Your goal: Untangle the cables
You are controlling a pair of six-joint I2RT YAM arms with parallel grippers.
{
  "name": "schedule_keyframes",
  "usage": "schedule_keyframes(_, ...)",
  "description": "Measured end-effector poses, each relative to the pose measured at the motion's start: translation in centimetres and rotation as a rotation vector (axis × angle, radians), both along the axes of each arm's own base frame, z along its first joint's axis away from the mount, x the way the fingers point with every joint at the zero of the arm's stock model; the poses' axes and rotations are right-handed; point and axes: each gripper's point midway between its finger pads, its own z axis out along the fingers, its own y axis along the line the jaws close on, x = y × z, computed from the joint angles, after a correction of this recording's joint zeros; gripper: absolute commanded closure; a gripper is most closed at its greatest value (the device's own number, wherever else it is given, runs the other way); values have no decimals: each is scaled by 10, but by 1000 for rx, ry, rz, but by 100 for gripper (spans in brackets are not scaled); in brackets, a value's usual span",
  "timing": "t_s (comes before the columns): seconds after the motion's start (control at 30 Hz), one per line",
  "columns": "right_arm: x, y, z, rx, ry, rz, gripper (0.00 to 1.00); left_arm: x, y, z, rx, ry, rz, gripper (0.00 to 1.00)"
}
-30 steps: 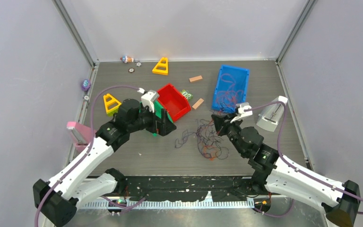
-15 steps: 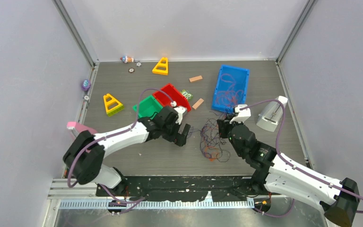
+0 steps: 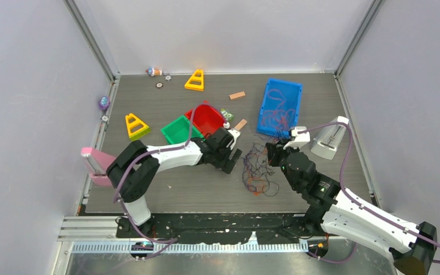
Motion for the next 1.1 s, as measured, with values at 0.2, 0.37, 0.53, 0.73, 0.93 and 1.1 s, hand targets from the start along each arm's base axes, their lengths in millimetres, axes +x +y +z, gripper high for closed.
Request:
schedule_keyframes(0.2, 0, -3, -2, -6, 5, -10, 95, 10, -21, -3, -38, -19, 0, 100)
schedule_keyframes(0.37, 0, -8, -8, -9, 26, -41, 95, 13, -22, -4, -51, -30, 15, 100)
schedule_keyframes(0.53, 2, -31, -44, -80, 147, -161, 93, -3, 11, 23, -56, -85, 49, 100)
schedule_keyframes(0.73, -1, -63, -97, -210, 360, -281, 0, 7, 41, 129, -272, -268, 134, 100)
schedule_keyframes(0.93, -6, -35, -98, -250, 387, -32, 5, -1, 60, 164, -312, -307, 123, 100)
schedule_keyframes(1.1, -2, 16, -76, -255, 307, 254, 4, -8, 60, 174, -314, -291, 87, 100)
